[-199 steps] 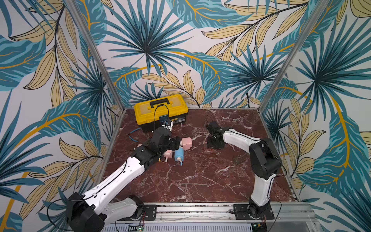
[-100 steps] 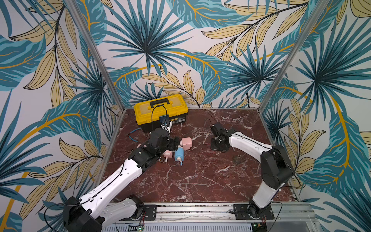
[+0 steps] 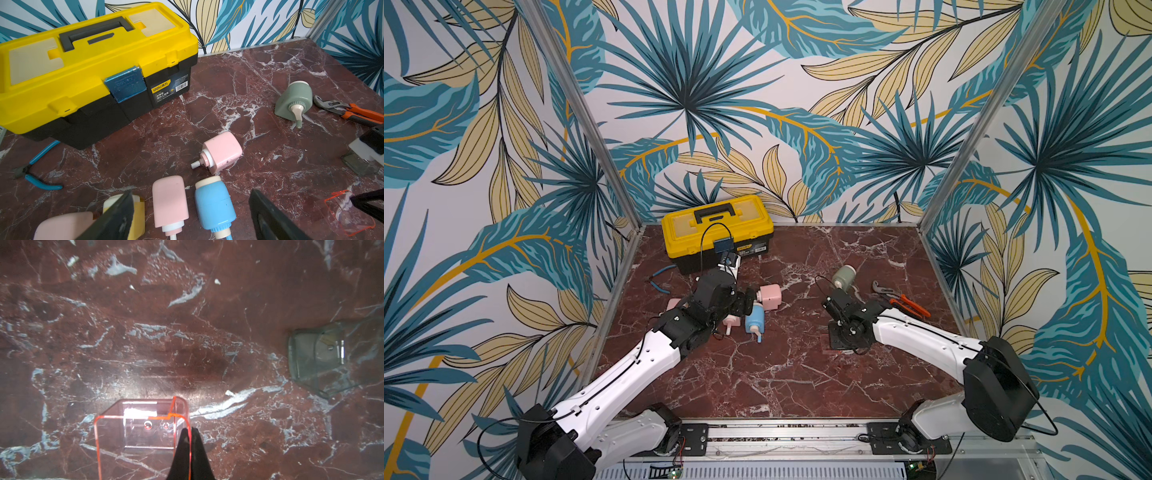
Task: Put the tray back into the pencil sharpener
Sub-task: Place the container at the center of the board.
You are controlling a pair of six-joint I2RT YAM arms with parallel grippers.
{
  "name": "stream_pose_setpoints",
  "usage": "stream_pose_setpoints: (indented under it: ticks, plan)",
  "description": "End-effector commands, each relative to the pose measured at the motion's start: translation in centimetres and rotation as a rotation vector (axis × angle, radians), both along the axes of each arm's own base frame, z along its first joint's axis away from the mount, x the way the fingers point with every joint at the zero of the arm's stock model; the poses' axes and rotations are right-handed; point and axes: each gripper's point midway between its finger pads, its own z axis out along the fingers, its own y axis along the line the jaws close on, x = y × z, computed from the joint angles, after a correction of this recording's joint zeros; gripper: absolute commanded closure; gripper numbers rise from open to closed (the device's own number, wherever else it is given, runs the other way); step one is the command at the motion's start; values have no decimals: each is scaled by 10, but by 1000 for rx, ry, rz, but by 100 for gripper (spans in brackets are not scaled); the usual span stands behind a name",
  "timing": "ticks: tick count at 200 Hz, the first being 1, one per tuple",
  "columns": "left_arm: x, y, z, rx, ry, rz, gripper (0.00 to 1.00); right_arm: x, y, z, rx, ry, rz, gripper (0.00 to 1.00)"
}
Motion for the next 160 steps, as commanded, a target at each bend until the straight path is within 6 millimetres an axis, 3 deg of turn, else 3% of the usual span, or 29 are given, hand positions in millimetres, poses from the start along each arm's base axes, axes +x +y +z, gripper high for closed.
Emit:
stream_pose_setpoints:
  ticks: [1, 54, 86, 127, 160]
  plan:
    - [4, 7, 8, 2, -40, 40, 12, -9, -3, -11, 1, 15, -17, 100]
    - [10, 5, 15, 23, -53, 29, 12, -15, -10, -26, -38, 45, -18, 98]
    - [16, 0, 8, 34, -31, 13, 12, -15, -8, -30, -36, 50, -26, 94]
    - [31, -11, -3, 66, 3, -25, 12, -11, -4, -27, -29, 52, -20, 78]
    - [41, -28, -1, 91, -3, -175, 12, -4, -6, -3, -28, -5, -21, 64]
